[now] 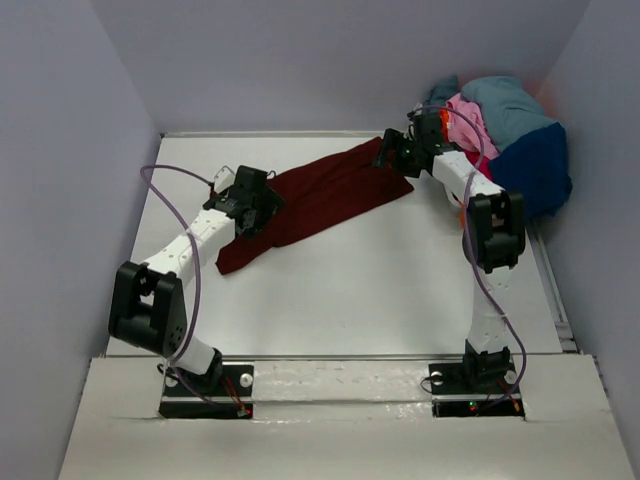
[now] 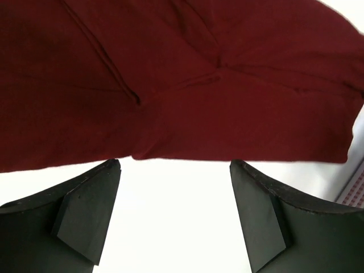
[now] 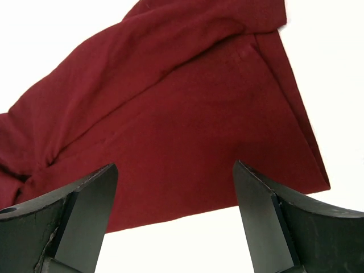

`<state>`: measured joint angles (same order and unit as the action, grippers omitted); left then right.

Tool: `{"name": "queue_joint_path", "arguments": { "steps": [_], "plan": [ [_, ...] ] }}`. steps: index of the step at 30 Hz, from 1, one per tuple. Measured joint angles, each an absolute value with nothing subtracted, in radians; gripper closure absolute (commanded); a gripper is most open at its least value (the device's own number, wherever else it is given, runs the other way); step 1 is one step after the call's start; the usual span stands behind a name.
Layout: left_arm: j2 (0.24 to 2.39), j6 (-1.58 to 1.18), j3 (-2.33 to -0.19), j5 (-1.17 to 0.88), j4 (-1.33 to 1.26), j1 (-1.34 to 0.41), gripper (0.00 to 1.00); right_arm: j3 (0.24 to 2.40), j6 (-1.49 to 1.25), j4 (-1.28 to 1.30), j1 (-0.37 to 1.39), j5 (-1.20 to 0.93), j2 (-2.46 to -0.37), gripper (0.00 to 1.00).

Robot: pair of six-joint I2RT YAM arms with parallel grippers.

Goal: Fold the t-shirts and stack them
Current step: Fold the other side of the tshirt into a rectangle

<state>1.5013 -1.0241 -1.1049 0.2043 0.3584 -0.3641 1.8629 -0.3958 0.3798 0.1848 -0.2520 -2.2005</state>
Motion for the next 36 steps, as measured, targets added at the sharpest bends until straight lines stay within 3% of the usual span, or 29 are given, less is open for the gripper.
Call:
{"name": "queue_joint_path", "arguments": {
  "steps": [10, 21, 32, 34, 36],
  "plan": [
    [1.636, -1.137, -1.107, 0.245, 0.291, -0.358, 0.14, 1.848, -0.368, 0.379, 0.185, -0.216, -2.175, 0.12],
    [1.687, -1.157, -1.121, 0.303, 0.258, -0.339, 0.41, 1.834, -0.354, 0.366, 0.185, -0.194, -2.151, 0.13],
    [1.758, -1.145, -1.143, 0.321, 0.226, -0.305, 0.43, 1.798, -0.354, 0.365, 0.185, -0.181, -2.149, 0.14],
    [1.763, -1.141, -1.143, 0.321, 0.224, -0.305, 0.49, 1.796, -0.354, 0.364, 0.185, -0.179, -2.147, 0.14],
    [1.764, -1.138, -1.143, 0.321, 0.223, -0.305, 0.68, 1.79, -0.354, 0.361, 0.185, -0.176, -2.141, 0.14]
  ]
}}
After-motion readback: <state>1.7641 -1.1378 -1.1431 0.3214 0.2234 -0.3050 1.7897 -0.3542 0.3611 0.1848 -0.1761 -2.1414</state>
